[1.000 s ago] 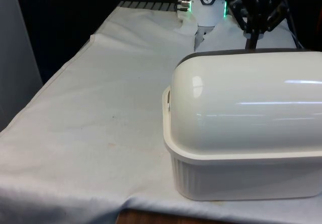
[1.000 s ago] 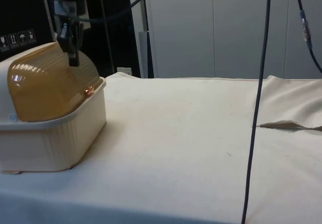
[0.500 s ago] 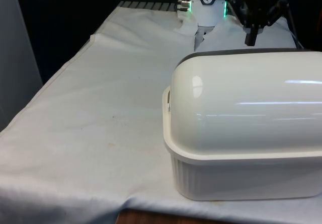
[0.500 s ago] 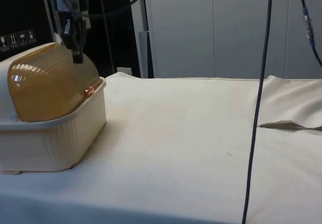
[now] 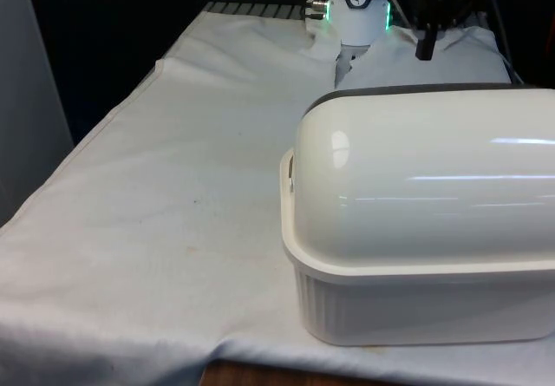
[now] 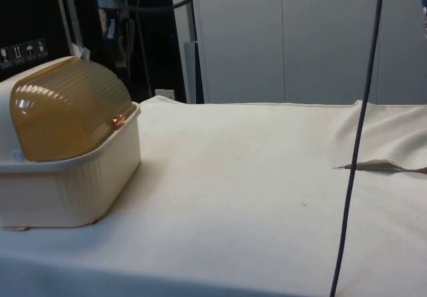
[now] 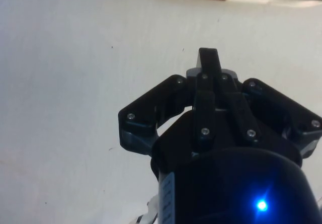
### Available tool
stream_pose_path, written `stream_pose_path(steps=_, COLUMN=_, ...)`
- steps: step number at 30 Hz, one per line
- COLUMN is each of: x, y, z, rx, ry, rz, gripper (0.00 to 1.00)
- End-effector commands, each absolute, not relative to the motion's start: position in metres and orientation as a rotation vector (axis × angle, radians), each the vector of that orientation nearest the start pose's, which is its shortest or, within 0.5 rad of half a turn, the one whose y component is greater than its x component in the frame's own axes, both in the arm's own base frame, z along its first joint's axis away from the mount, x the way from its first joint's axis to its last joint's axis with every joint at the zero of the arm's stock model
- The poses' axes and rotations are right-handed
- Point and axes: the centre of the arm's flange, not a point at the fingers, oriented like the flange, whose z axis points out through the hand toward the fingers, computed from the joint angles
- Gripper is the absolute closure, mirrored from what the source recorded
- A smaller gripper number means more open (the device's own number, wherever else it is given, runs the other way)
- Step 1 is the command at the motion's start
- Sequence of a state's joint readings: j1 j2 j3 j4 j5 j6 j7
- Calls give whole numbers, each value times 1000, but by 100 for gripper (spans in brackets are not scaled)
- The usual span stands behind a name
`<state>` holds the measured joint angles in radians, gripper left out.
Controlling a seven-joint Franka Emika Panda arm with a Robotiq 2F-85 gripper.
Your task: Open the lid, then close it.
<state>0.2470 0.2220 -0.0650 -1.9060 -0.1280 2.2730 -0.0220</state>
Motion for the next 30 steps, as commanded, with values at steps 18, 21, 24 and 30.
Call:
stream_pose_path(steps=18, x=571, y=95, z=397, rx=-3203, ry=-453, rz=-250, gripper=100)
stream_pose_path(steps=21, x=571, y=95, z=397, rx=-3203, ry=-451, rz=-247, gripper=99)
stream_pose_path(steps=24, x=573, y=95, z=397, rx=-3204, ry=-449, rz=-244, gripper=85)
stream_pose_path(steps=30, x=574, y=95, z=397, rx=-3204, ry=-448, rz=-243, gripper=61)
